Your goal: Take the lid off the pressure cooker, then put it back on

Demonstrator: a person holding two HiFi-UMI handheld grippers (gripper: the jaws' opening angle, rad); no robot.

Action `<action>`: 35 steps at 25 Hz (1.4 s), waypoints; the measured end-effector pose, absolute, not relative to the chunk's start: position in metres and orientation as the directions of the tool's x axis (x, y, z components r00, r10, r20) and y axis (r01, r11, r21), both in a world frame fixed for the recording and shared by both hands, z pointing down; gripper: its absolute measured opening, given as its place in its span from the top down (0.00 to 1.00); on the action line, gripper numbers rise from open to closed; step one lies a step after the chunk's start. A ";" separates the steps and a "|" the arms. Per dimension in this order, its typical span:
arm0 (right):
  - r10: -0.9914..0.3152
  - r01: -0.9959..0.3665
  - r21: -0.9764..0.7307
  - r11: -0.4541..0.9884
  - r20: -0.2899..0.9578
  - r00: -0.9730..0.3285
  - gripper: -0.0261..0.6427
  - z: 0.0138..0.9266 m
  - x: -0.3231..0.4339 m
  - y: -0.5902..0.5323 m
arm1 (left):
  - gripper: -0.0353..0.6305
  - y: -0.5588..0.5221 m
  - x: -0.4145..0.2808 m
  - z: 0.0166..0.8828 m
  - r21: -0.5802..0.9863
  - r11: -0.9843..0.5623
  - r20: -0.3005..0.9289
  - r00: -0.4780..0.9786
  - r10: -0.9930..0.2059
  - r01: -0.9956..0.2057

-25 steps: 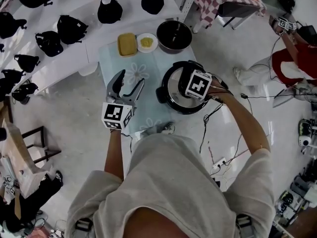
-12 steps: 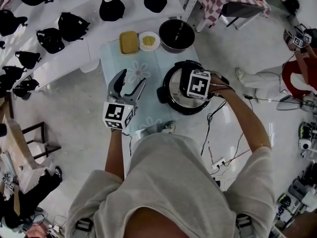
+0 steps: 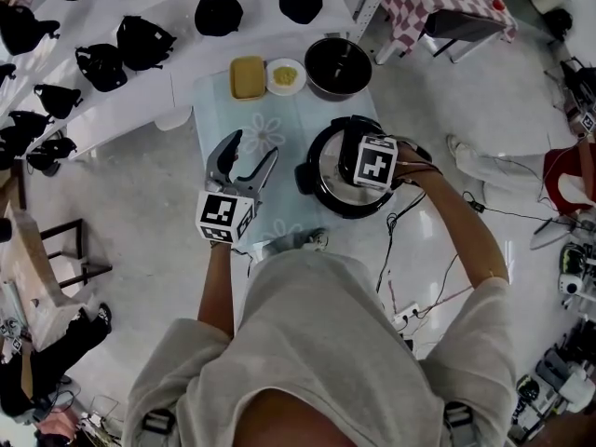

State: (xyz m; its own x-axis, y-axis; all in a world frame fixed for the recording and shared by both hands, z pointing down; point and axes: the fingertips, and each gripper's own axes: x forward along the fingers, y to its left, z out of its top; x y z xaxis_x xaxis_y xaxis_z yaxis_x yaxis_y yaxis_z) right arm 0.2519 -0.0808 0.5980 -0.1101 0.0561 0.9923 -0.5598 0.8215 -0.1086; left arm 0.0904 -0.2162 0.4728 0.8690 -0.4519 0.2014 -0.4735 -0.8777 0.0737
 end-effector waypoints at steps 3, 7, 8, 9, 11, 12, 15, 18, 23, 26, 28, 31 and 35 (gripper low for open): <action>0.068 -0.481 -0.104 0.871 0.993 -0.092 0.55 0.599 0.251 -0.079 | 0.48 -0.216 0.087 0.472 0.068 -0.872 0.203 0.863 -0.464 -0.485; 0.089 -0.326 -0.101 0.940 0.995 -0.053 0.55 0.600 0.248 -0.074 | 0.48 -0.216 0.085 0.468 0.060 -0.866 0.198 0.856 -0.477 -0.496; 0.091 -0.279 -0.099 0.955 0.995 -0.041 0.55 0.601 0.247 -0.073 | 0.48 -0.215 0.085 0.468 0.059 -0.865 0.198 0.856 -0.478 -0.497; 0.094 -0.231 -0.098 0.968 0.995 -0.026 0.55 0.601 0.247 -0.070 | 0.48 -0.214 0.085 0.467 0.057 -0.865 0.197 0.855 -0.479 -0.498; 0.101 -0.164 -0.100 0.981 0.995 0.001 0.54 0.603 0.247 -0.068 | 0.48 -0.213 0.085 0.466 0.054 -0.865 0.197 0.855 -0.480 -0.499; 0.102 -0.153 -0.100 0.983 0.995 0.005 0.54 0.603 0.247 -0.067 | 0.48 -0.212 0.085 0.465 0.053 -0.865 0.197 0.854 -0.482 -0.500; 0.095 -0.170 -0.095 0.981 0.995 -0.005 0.54 0.603 0.246 -0.069 | 0.48 -0.211 0.084 0.464 0.048 -0.863 0.195 0.852 -0.486 -0.503; 0.091 -0.193 -0.089 0.977 0.996 -0.001 0.54 0.604 0.246 -0.070 | 0.48 -0.208 0.086 0.463 0.044 -0.865 0.192 0.854 -0.484 -0.500; 0.061 -0.204 -0.060 0.977 0.998 -0.004 0.54 0.602 0.245 -0.070 | 0.48 -0.200 0.090 0.460 0.038 -0.871 0.188 0.860 -0.474 -0.489; 0.020 -0.242 -0.027 0.970 0.999 -0.029 0.52 0.597 0.244 -0.069 | 0.48 -0.194 0.090 0.458 0.034 -0.875 0.188 0.863 -0.469 -0.483; -0.008 -0.274 -0.008 0.962 0.998 -0.056 0.50 0.594 0.242 -0.067 | 0.48 -0.190 0.091 0.458 0.032 -0.878 0.189 0.865 -0.464 -0.478; -0.063 -0.302 0.039 0.953 0.995 -0.073 0.48 0.590 0.243 -0.065 | 0.48 -0.183 0.095 0.457 0.028 -0.885 0.186 0.873 -0.451 -0.464; -0.119 -0.357 0.076 0.931 0.988 -0.100 0.48 0.576 0.242 -0.065 | 0.48 -0.175 0.102 0.454 0.022 -0.898 0.179 0.886 -0.429 -0.439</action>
